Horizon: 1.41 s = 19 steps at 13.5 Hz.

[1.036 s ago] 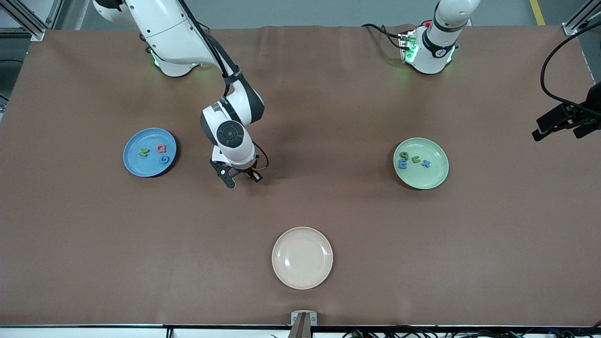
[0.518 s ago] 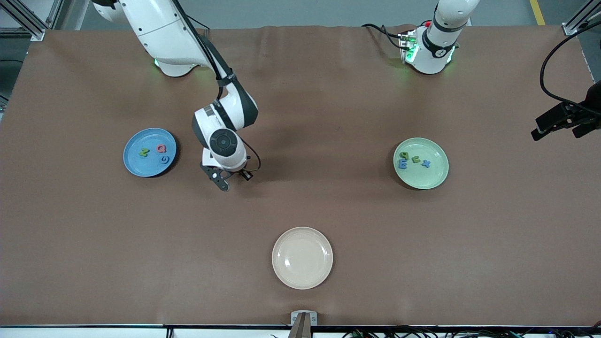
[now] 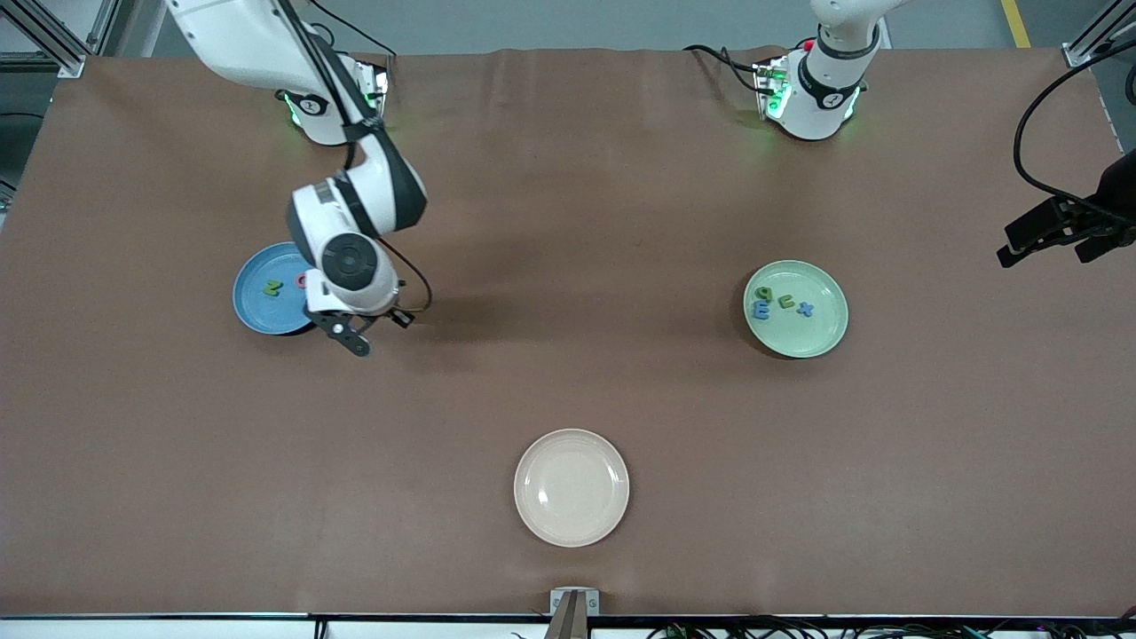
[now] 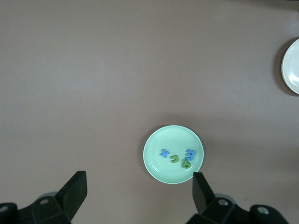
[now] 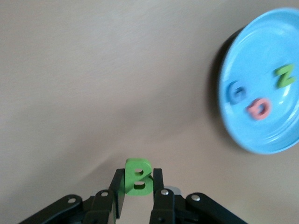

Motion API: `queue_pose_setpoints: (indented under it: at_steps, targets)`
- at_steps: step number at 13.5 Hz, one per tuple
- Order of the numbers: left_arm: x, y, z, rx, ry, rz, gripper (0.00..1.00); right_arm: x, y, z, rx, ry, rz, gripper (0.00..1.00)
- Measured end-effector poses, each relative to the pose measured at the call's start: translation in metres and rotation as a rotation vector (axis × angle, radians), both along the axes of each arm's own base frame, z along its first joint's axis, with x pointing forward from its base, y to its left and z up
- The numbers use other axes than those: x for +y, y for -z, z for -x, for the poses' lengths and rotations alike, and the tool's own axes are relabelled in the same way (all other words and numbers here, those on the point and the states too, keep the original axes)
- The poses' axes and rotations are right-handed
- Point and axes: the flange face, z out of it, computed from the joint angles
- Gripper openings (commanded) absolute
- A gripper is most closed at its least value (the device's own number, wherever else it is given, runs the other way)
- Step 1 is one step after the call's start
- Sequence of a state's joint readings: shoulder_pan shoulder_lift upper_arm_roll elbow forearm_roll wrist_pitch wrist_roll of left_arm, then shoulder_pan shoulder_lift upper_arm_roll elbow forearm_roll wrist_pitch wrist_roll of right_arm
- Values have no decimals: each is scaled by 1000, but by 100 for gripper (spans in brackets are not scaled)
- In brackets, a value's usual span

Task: Sort uppercase to blue plate, lowercase to green plate
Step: 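Carry the green B with the right gripper over the blue plate, then lower the green B into the blue plate and open the right gripper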

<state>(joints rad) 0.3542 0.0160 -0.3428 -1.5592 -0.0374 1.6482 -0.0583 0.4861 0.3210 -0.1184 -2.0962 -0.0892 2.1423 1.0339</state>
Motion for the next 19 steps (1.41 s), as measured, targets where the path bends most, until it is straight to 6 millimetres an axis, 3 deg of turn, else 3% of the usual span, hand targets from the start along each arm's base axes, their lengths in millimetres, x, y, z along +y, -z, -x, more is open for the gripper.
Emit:
queue_pose_setpoints:
  at_steps: [5,9,11,14,15,16,17,18,19]
  targets:
    - [-10,2,2,23,16,-4,99,-110,-19,22,66,-131,-89,4]
    - [-13,2,2,24,22,-4,99,-203,-9,19,9,-243,-163,4]
    - [-11,2,3,29,18,-5,99,-224,8,26,-20,-265,-174,4]
    - [-6,2,3,31,8,-5,99,-232,31,28,-30,-284,-177,8]
    - [-6,2,3,31,8,-5,99,-232,36,28,-30,-288,-177,16]
    - [-6,2,3,32,8,-5,99,-232,41,28,-27,-290,-177,32]
    - [-6,2,3,32,8,-5,99,-231,44,29,-24,-291,-177,77]
    - [-6,2,3,32,8,-5,99,-231,46,29,-22,-292,-178,100]
    - [-6,2,3,32,8,-5,99,-231,46,29,-22,-292,-178,100]
